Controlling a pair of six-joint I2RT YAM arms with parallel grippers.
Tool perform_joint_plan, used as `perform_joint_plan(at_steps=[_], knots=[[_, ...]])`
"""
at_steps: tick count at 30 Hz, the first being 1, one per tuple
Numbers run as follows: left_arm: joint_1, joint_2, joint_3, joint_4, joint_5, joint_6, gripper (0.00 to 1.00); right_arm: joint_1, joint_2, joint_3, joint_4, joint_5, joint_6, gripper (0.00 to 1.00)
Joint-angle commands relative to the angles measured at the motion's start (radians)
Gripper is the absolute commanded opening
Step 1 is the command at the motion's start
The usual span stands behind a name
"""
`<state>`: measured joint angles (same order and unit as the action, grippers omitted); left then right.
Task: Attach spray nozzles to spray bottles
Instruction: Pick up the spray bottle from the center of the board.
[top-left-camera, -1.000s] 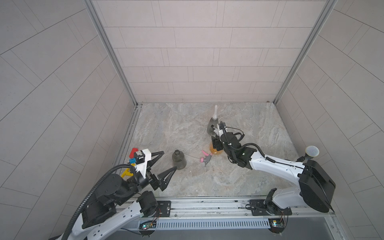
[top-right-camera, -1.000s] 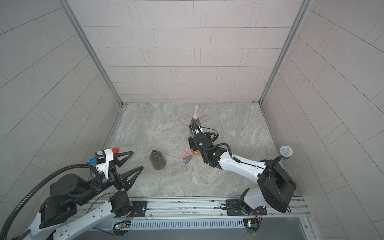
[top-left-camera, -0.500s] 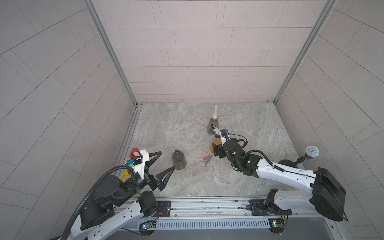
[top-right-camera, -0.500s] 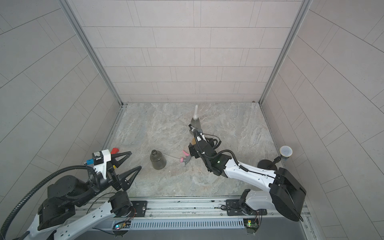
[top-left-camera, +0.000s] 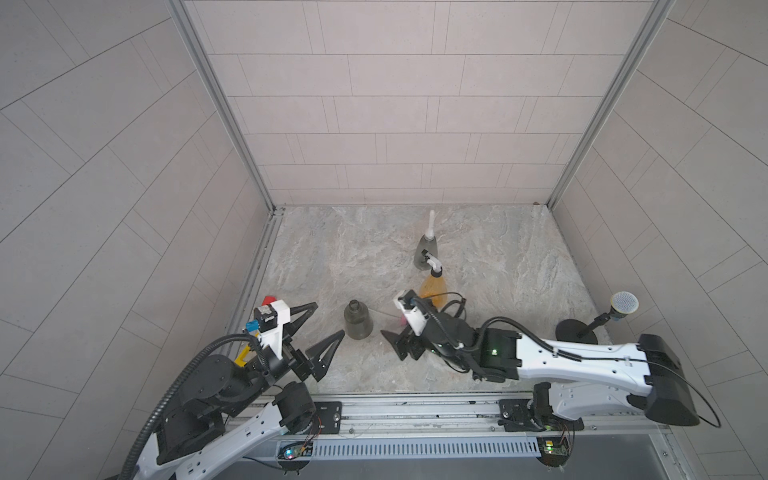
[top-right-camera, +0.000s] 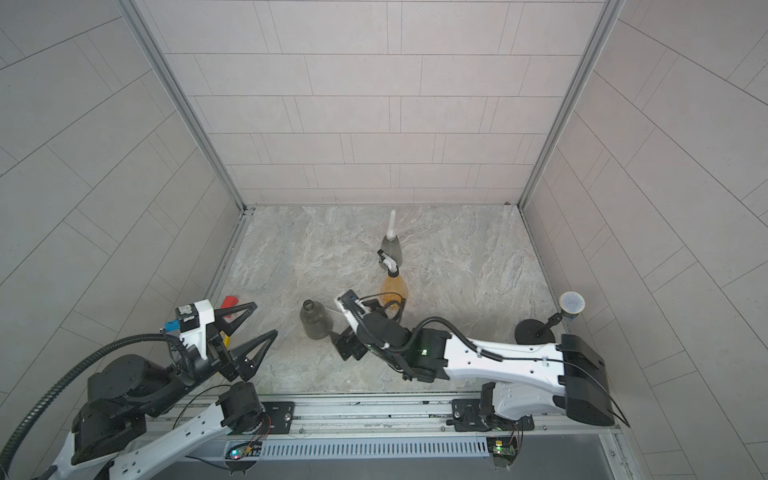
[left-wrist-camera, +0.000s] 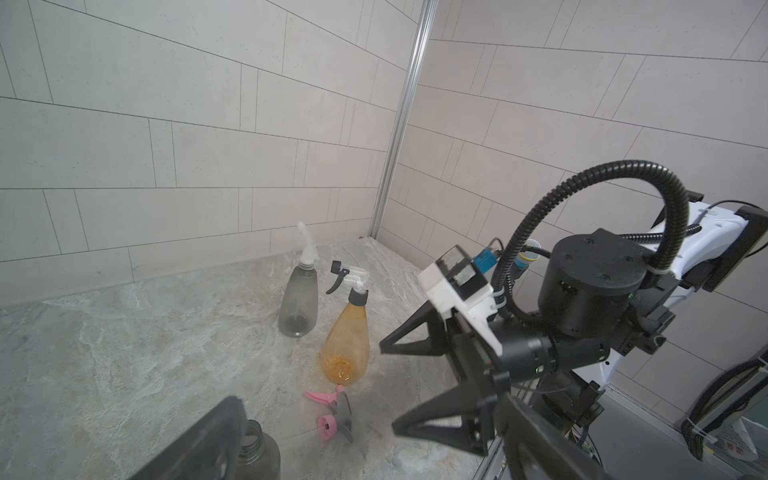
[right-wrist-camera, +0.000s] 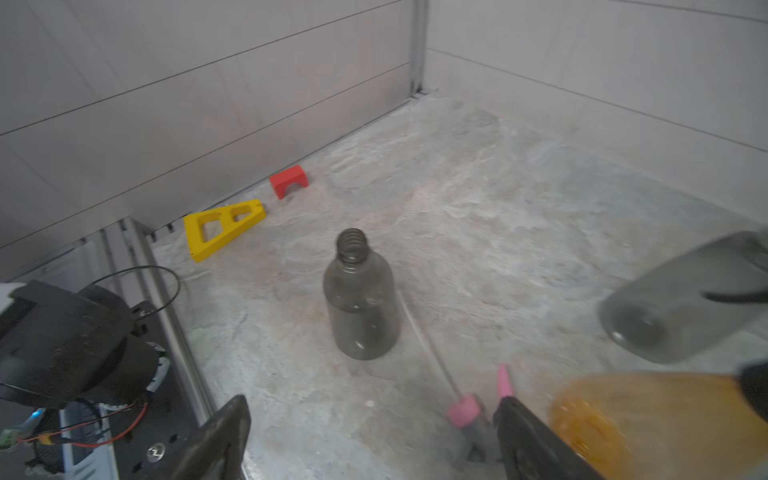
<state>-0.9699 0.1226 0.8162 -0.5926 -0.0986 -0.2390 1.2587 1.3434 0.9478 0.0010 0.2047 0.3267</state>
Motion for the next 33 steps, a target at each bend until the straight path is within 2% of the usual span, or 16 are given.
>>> perform_joint_plan(at_steps=[1,5,9,16,21,28,33], knots=[[-0.003,-0.007,0.021,0.015,0.002,-0.015,1.0,-0.009,0.14,0.081,0.029,-0.117,-0.06,0.94],[-0.002,-0.01,0.034,-0.002,0.011,-0.019,1.0,-0.045,0.282,0.175,0.093,-0.124,-0.066,0.91],[-0.002,-0.026,0.036,-0.015,0.011,-0.025,1.0,-0.074,0.346,0.176,0.197,-0.044,-0.055,0.87],[-0.003,-0.04,0.033,-0.035,0.019,-0.026,1.0,-0.12,0.437,0.177,0.367,-0.14,-0.048,0.79],[-0.003,-0.053,0.025,-0.042,0.014,-0.026,1.0,-0.137,0.493,0.228,0.34,-0.143,-0.042,0.69],[-0.002,-0.054,0.026,-0.055,0.016,-0.021,1.0,-0.137,0.517,0.254,0.321,-0.133,-0.064,0.42],[-0.003,-0.051,0.024,-0.055,0.016,-0.018,1.0,-0.137,0.514,0.255,0.31,-0.131,-0.075,0.31]])
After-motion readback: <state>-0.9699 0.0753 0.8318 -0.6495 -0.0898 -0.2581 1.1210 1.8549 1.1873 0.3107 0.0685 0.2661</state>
